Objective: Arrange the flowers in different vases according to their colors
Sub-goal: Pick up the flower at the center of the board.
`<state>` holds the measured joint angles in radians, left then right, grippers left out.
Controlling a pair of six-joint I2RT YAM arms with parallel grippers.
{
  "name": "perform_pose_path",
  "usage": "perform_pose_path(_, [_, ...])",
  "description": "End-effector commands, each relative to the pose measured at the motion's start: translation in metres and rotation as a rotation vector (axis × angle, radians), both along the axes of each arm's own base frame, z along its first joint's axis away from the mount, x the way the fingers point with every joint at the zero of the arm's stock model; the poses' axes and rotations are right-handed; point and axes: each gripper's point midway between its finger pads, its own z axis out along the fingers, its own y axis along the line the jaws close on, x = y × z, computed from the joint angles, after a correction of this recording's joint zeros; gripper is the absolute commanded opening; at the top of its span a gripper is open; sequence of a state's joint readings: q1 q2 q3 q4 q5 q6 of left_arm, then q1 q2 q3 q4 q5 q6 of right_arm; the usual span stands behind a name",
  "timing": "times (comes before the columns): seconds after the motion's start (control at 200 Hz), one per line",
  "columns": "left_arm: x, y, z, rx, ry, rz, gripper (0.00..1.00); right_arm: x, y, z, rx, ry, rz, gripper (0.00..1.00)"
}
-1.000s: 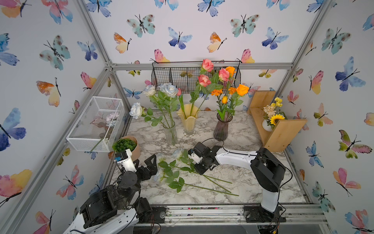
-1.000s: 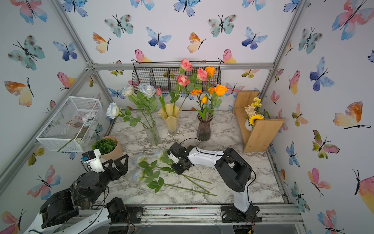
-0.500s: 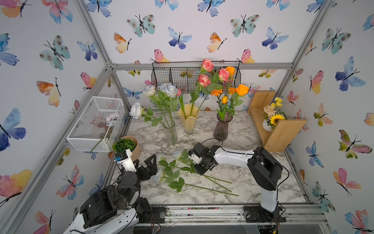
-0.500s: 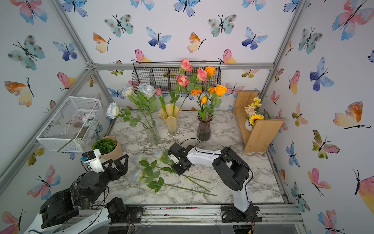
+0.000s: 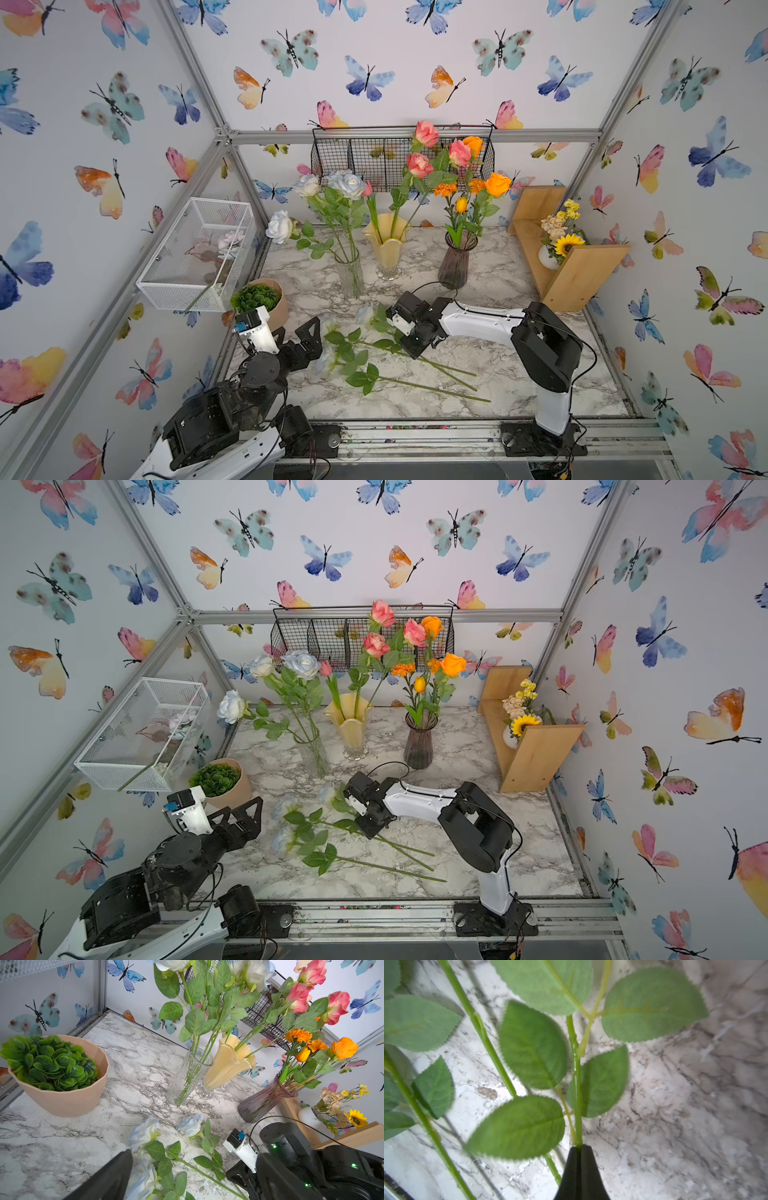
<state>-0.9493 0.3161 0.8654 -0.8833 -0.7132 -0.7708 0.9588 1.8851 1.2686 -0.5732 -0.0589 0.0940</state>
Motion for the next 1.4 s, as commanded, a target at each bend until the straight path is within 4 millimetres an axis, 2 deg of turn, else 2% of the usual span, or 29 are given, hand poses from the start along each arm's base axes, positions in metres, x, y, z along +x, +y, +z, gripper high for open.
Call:
perform_pose_path(0.0, [0.000, 0.004, 0.002, 0.001, -0.011, 0.017, 0.99, 0.016, 0.003, 0.046, 0.035, -0.118, 0.026, 0.02])
perform_pose_path(0.245, [0.001, 0.004, 0.002, 0.006, -0.008, 0.017, 0.99, 0.019, 0.007, 0.093, 0.139, -0.195, 0.032, 0.03])
perform_pose_path(0.36, [0.000, 0.005, 0.002, 0.004, -0.010, 0.019, 0.99, 0.027, 0.013, 0.125, 0.239, -0.276, 0.004, 0.03])
perform_pose_path(0.496, [0.000, 0.005, 0.002, 0.002, -0.012, 0.020, 0.99, 0.041, 0.026, 0.184, 0.427, -0.401, -0.050, 0.03])
perform_pose_path(0.731, [0.000, 0.005, 0.002, 0.002, -0.010, 0.021, 0.99, 0.069, 0.047, 0.313, 0.799, -0.687, -0.131, 0.03])
perform_pose_path(0.866, [0.000, 0.006, 0.002, -0.001, -0.013, 0.022, 0.99, 0.082, 0.057, 0.371, 0.953, -0.837, -0.151, 0.03])
perform_pose_path(0.951, [-0.001, 0.007, 0.003, -0.007, -0.017, 0.025, 0.99, 0.092, 0.071, 0.393, 1.000, -0.884, -0.141, 0.02])
perform_pose_path(1.161, [-0.002, 0.009, 0.004, -0.015, -0.020, 0.031, 0.99, 0.116, 0.111, 0.428, 1.113, -0.953, -0.125, 0.03])
perform_pose_path(1.392, [-0.001, 0.007, 0.002, -0.004, -0.012, 0.028, 0.99, 0.130, 0.143, 0.439, 1.219, -1.002, -0.094, 0.03])
